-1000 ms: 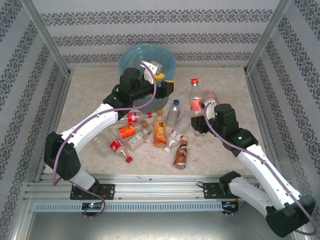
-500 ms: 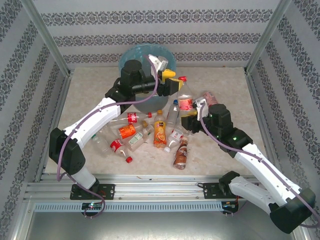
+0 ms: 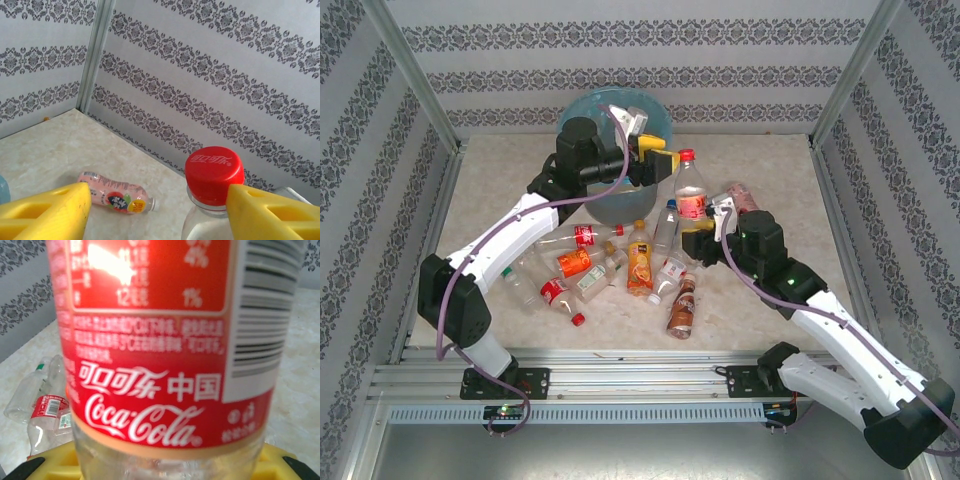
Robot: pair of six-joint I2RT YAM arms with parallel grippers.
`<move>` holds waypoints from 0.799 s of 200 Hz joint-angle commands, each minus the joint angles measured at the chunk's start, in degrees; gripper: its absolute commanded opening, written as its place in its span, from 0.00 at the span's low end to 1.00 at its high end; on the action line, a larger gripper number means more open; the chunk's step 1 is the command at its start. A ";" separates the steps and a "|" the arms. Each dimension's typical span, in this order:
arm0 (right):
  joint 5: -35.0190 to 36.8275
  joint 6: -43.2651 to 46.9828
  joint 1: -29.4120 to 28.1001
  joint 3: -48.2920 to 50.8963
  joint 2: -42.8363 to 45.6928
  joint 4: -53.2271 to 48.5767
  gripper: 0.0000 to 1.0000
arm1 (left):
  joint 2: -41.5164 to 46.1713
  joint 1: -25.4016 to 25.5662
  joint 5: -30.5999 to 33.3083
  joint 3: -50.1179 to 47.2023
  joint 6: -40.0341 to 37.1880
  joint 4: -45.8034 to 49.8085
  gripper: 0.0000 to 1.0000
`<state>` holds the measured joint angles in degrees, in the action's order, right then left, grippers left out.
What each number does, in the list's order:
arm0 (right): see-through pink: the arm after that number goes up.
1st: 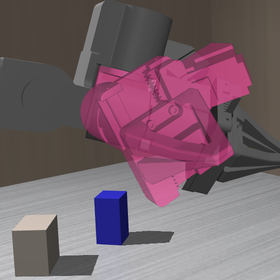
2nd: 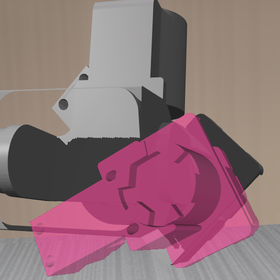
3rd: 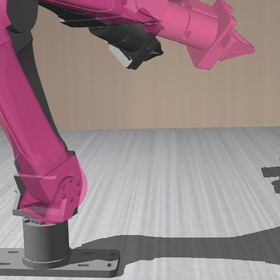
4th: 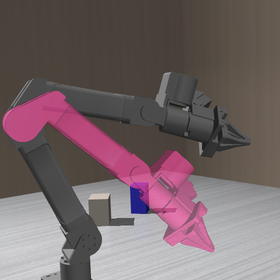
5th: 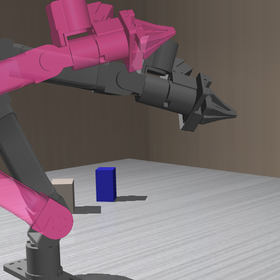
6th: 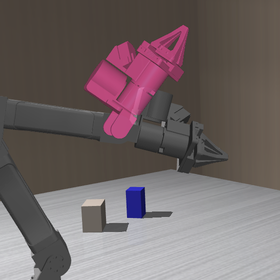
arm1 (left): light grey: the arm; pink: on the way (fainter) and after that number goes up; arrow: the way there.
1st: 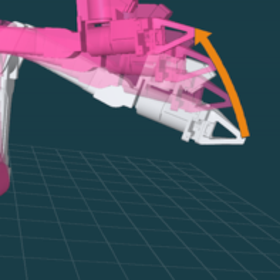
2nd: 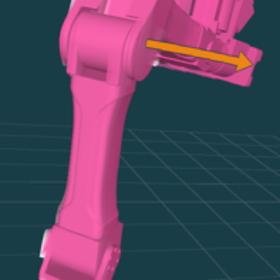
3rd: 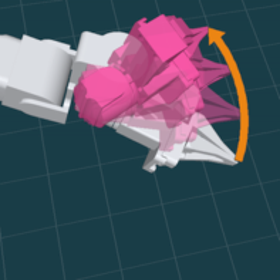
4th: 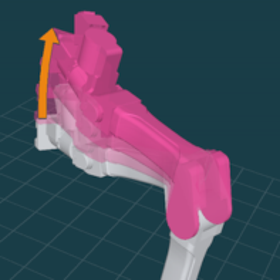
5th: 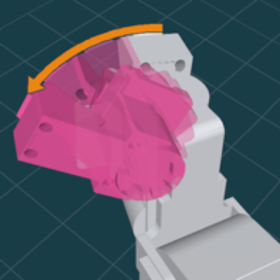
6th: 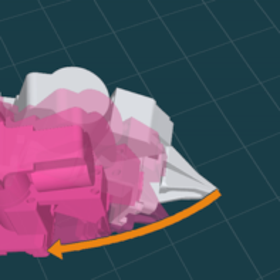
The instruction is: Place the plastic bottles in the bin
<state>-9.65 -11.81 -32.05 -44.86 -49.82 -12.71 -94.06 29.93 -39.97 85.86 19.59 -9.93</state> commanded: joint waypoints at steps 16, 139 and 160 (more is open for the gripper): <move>-1.94 1.49 -2.74 -0.28 0.75 9.56 0.36 | 3.58 -1.83 -1.75 -3.23 7.04 -7.53 0.71; -2.29 1.60 -10.33 -3.92 -11.67 16.97 0.35 | 12.63 -4.76 -4.71 -10.44 7.70 -4.92 0.52; -1.74 1.48 -11.14 -3.35 -11.70 17.60 0.35 | 13.41 -4.84 -4.43 -10.54 7.40 -3.28 0.36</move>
<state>-11.00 -11.09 -42.26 -46.78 -61.67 1.13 -83.20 25.76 -44.14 75.66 27.18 -14.00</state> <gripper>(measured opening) 0.378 0.421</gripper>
